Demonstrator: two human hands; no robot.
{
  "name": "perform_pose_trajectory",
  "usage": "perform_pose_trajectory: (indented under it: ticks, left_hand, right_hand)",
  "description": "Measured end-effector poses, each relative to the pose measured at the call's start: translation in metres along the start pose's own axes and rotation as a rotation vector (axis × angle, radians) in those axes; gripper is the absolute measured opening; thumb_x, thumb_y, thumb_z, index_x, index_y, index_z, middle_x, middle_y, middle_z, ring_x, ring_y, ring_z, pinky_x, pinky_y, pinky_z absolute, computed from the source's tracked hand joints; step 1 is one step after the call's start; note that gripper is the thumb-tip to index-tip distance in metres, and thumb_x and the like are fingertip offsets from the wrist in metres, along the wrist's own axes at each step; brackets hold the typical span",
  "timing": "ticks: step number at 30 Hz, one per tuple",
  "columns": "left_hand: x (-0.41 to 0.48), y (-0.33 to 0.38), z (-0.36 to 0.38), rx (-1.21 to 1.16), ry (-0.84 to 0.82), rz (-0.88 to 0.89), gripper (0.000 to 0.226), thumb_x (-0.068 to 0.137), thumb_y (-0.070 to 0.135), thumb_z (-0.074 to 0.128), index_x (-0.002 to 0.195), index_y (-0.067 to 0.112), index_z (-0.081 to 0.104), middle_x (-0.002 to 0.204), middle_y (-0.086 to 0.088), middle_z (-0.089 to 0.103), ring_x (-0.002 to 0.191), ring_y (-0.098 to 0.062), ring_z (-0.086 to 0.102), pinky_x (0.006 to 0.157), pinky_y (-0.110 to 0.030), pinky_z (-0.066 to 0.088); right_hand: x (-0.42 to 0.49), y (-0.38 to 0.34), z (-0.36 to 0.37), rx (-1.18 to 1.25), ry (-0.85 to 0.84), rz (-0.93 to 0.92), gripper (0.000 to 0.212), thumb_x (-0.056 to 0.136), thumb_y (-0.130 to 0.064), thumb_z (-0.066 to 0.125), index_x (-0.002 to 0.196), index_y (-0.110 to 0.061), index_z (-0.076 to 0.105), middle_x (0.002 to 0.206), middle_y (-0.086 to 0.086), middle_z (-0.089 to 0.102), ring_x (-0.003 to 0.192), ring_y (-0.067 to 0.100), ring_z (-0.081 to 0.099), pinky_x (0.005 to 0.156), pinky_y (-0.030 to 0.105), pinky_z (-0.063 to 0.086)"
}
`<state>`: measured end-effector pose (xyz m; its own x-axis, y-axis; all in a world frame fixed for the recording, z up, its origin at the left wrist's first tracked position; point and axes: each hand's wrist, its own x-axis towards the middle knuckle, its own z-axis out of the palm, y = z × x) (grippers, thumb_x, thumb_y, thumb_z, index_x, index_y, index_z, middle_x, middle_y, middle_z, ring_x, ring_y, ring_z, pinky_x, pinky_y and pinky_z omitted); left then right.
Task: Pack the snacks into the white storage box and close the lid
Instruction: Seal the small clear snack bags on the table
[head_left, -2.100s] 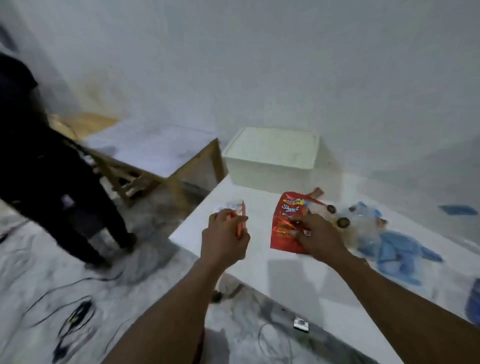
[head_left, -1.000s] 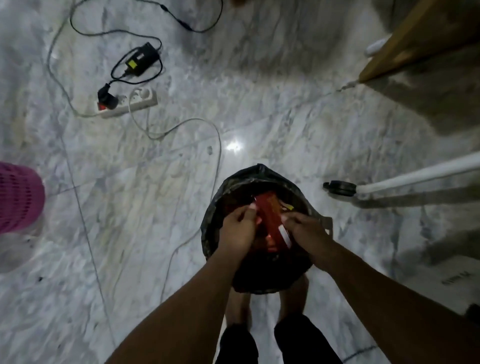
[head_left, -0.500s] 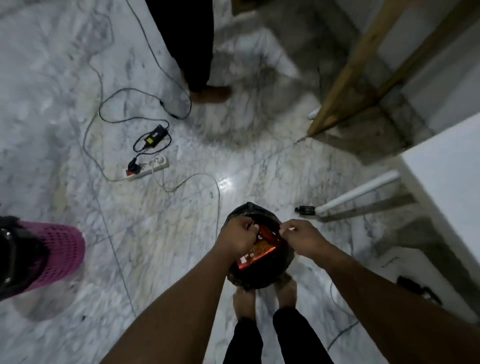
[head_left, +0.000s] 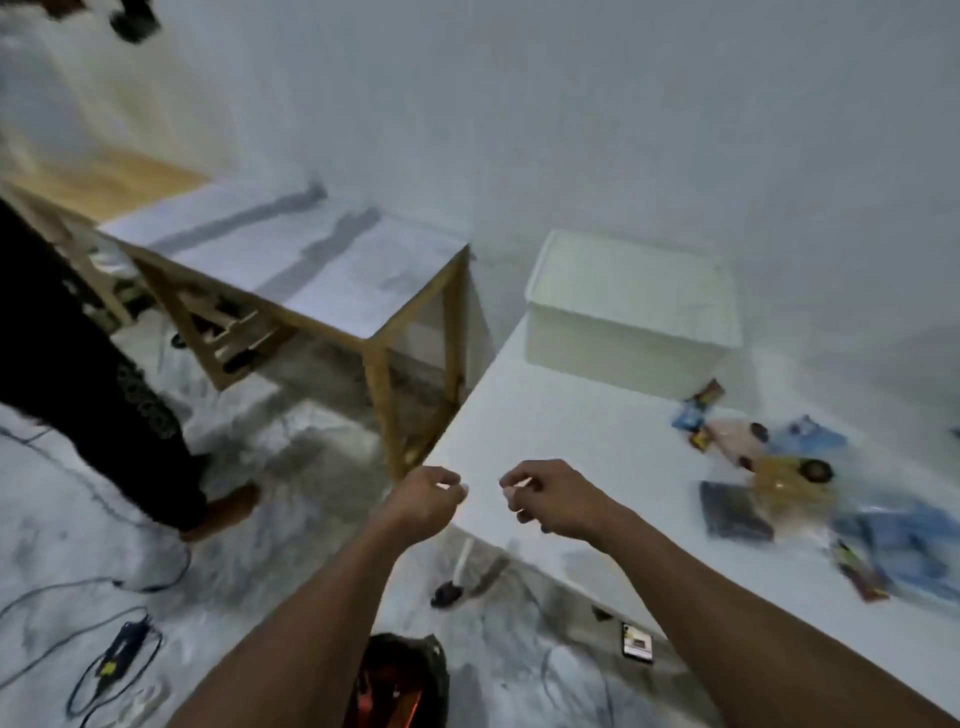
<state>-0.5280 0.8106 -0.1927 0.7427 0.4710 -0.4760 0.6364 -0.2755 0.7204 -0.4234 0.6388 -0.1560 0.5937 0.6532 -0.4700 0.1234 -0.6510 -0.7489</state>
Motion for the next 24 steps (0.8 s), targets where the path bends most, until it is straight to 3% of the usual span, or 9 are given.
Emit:
perform_pose_trajectory:
  ticks: [2,6,10,14,18,21,24]
  left_hand:
    - [0.001,0.054,0.023,0.019,-0.011,0.095,0.035,0.090,0.035,0.065,0.119,0.015,0.068,0.111,-0.014,0.072,0.102,-0.035,0.068,0.085,-0.039,0.056]
    - [-0.015,0.149,0.085,0.051,-0.087,0.235,0.038,0.090,0.042,0.063,0.123,0.023,0.066,0.118,-0.005,0.069,0.109,-0.030,0.066,0.098,-0.040,0.053]
    - [-0.037,0.217,0.157,0.083,-0.156,0.331,0.039,0.087,0.043,0.065,0.122,0.027,0.066,0.118,-0.005,0.070,0.110,-0.026,0.065,0.101,-0.038,0.051]
    - [-0.052,0.262,0.220,0.112,-0.210,0.393,0.033,0.084,0.042,0.065,0.113,0.029,0.069,0.116,-0.010,0.071,0.110,-0.030,0.064,0.085,-0.031,0.049]
    - [-0.047,0.282,0.260,0.172,-0.248,0.384,0.038,0.088,0.033,0.064,0.125,0.023,0.064,0.120,-0.004,0.069,0.100,-0.020,0.065,0.088,-0.027,0.048]
    - [-0.030,0.291,0.280,0.215,-0.262,0.384,0.032,0.093,0.022,0.060,0.124,0.018,0.064,0.111,0.004,0.063,0.100,-0.015,0.061,0.081,-0.018,0.044]
    - [-0.004,0.300,0.297,0.224,-0.287,0.354,0.036,0.091,0.021,0.062,0.126,0.018,0.062,0.113,-0.003,0.068,0.084,-0.013,0.061,0.068,-0.015,0.046]
  right_hand:
    - [-0.027,0.019,-0.049,0.048,0.103,0.017,0.019,0.092,-0.026,0.058,0.106,-0.019,0.068,0.093,0.005,0.073,0.078,0.016,0.068,0.059,0.020,0.046]
    - [-0.090,0.069,-0.136,0.128,0.275,0.046,0.016,0.092,-0.021,0.058,0.103,-0.015,0.068,0.085,0.006,0.071,0.068,0.014,0.063,0.053,0.021,0.041]
    - [-0.151,0.122,-0.204,0.148,0.418,0.079,0.017,0.092,-0.011,0.056,0.104,-0.009,0.068,0.084,0.009,0.068,0.065,0.014,0.060,0.047,0.015,0.044]
    - [-0.189,0.178,-0.259,0.182,0.531,0.142,0.017,0.089,-0.008,0.057,0.101,-0.010,0.069,0.085,0.010,0.069,0.069,0.020,0.063,0.050,0.023,0.040]
    - [-0.201,0.224,-0.293,0.195,0.691,0.221,0.013,0.089,-0.014,0.057,0.085,-0.017,0.069,0.087,0.009,0.070,0.068,0.019,0.063,0.046,0.022,0.045]
    - [-0.192,0.251,-0.306,0.235,0.724,0.284,0.016,0.091,-0.013,0.056,0.079,-0.020,0.065,0.083,0.005,0.067,0.065,0.018,0.059,0.055,0.029,0.051]
    - [-0.169,0.275,-0.312,0.259,0.721,0.347,0.016,0.089,-0.010,0.053,0.082,-0.010,0.067,0.075,0.006,0.062,0.058,0.016,0.054,0.050,0.027,0.046]
